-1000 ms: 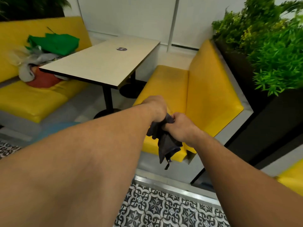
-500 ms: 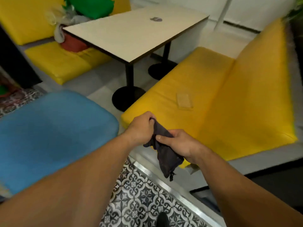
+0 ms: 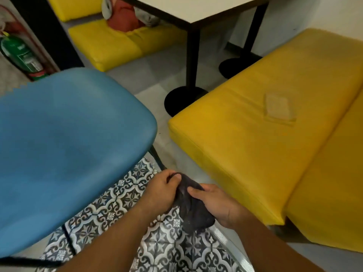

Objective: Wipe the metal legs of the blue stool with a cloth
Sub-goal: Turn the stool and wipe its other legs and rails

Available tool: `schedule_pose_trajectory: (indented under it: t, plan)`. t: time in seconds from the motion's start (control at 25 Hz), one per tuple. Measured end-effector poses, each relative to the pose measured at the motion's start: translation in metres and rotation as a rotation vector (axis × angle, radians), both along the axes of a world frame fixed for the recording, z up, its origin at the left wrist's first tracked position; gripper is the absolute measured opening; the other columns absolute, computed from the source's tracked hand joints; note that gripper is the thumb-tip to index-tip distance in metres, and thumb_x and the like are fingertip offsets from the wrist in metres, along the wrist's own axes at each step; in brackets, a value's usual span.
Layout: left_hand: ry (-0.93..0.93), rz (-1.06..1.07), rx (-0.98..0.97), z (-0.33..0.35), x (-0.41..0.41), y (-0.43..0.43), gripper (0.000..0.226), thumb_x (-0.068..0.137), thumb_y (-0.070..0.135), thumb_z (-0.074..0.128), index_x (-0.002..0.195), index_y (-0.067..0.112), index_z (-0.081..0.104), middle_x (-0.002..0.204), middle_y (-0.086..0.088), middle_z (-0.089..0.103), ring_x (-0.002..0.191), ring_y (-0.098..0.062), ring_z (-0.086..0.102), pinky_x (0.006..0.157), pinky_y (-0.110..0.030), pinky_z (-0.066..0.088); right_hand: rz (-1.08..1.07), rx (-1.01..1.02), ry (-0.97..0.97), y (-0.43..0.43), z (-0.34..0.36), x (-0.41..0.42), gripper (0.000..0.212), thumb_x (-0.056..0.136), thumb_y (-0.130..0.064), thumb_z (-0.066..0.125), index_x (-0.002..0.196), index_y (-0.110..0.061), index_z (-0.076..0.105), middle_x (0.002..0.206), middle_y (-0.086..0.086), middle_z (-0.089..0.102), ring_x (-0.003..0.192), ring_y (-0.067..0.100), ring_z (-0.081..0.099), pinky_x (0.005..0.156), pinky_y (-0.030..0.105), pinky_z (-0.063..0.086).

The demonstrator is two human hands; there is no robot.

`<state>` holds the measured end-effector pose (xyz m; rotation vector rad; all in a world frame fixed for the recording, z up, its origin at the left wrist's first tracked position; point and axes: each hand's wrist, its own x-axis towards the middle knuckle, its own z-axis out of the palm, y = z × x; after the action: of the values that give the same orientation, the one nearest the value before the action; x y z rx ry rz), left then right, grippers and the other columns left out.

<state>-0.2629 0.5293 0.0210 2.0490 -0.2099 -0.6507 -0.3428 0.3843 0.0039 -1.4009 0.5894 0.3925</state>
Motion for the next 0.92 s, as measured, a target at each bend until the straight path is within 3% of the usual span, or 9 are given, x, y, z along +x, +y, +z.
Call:
schedule_pose_trajectory:
  t: [0.08,0.2,0.36,0.44,0.56,0.64,0.72,0.8,0.92]
  plan:
    - [0.153,0.08,-0.079,-0.042,0.011,0.011,0.024,0.092,0.041,0.06,0.1,0.021,0.07,0.085,0.004,0.076,0.081,-0.011,0.072,0.079,-0.031,0.057,0.02,0.046,-0.03,0.003,-0.047,0.019,0.024,0.094,-0.024,0.059,0.107,-0.007,0.07,0.1,0.015,0.073,0.095,0.032,0.069,0.093,0.049,0.051]
    - [0.416,0.125,-0.223,-0.112,0.025,0.031,0.039,0.087,0.048,0.064,0.107,0.015,0.072,0.101,-0.006,0.076,0.096,-0.021,0.072,0.09,-0.04,0.053,0.046,0.132,-0.06,0.007,-0.116,0.046,0.025,0.093,-0.026,0.062,0.112,-0.011,0.068,0.105,0.013,0.073,0.098,0.029,0.069,0.094,0.046,0.051]
    - [0.447,0.328,-0.34,-0.193,0.044,0.04,0.038,0.085,0.039,0.067,0.106,0.008,0.073,0.104,-0.016,0.074,0.097,-0.03,0.071,0.096,-0.048,0.051,0.016,0.144,-0.093,0.012,-0.197,0.076,0.016,0.091,-0.023,0.065,0.102,-0.012,0.068,0.101,0.017,0.073,0.094,0.032,0.069,0.093,0.047,0.051]
    - [0.485,0.444,-0.435,-0.224,0.053,0.04,0.038,0.093,0.039,0.056,0.099,0.007,0.076,0.101,-0.018,0.074,0.091,-0.029,0.073,0.085,-0.044,0.055,-0.027,0.156,-0.104,0.01,-0.226,0.088,0.009,0.091,-0.016,0.061,0.089,-0.015,0.07,0.097,0.021,0.071,0.09,0.036,0.067,0.093,0.051,0.05]
    - [0.594,0.538,-0.585,-0.251,0.058,0.043,0.044,0.097,0.032,0.045,0.084,0.007,0.078,0.088,-0.015,0.073,0.072,-0.025,0.072,0.062,-0.036,0.059,-0.054,0.246,-0.145,0.003,-0.252,0.094,0.022,0.09,-0.01,0.057,0.082,-0.019,0.075,0.097,0.022,0.071,0.088,0.034,0.067,0.092,0.054,0.049]
    - [0.6,0.527,-0.576,-0.257,0.05,0.043,0.033,0.095,0.026,0.051,0.089,0.004,0.074,0.091,-0.015,0.068,0.071,-0.024,0.07,0.058,-0.034,0.059,-0.04,0.285,-0.166,0.003,-0.256,0.091,0.02,0.091,-0.012,0.059,0.085,-0.021,0.076,0.097,0.019,0.072,0.085,0.03,0.069,0.089,0.051,0.053]
    - [0.596,0.451,-0.581,-0.252,0.043,0.043,0.041,0.094,0.04,0.053,0.087,0.006,0.076,0.094,-0.015,0.072,0.078,-0.024,0.072,0.063,-0.034,0.059,-0.026,0.281,-0.181,0.006,-0.253,0.087,0.016,0.091,-0.017,0.063,0.083,-0.023,0.075,0.096,0.018,0.073,0.083,0.029,0.069,0.088,0.051,0.053]
    - [0.561,0.305,-0.584,-0.24,0.034,0.045,0.047,0.091,0.048,0.055,0.101,0.007,0.075,0.106,-0.016,0.073,0.095,-0.026,0.072,0.073,-0.035,0.059,-0.014,0.225,-0.204,0.008,-0.246,0.083,0.014,0.091,-0.022,0.065,0.08,-0.025,0.074,0.094,0.016,0.073,0.082,0.029,0.069,0.085,0.05,0.055]
    - [0.453,0.185,-0.53,-0.233,0.031,0.041,0.038,0.084,0.021,0.068,0.118,0.003,0.063,0.113,-0.017,0.071,0.102,-0.026,0.069,0.084,-0.036,0.058,-0.03,0.131,-0.233,0.009,-0.241,0.085,0.012,0.092,-0.026,0.063,0.083,-0.023,0.071,0.089,0.012,0.075,0.077,0.024,0.072,0.064,0.035,0.057]
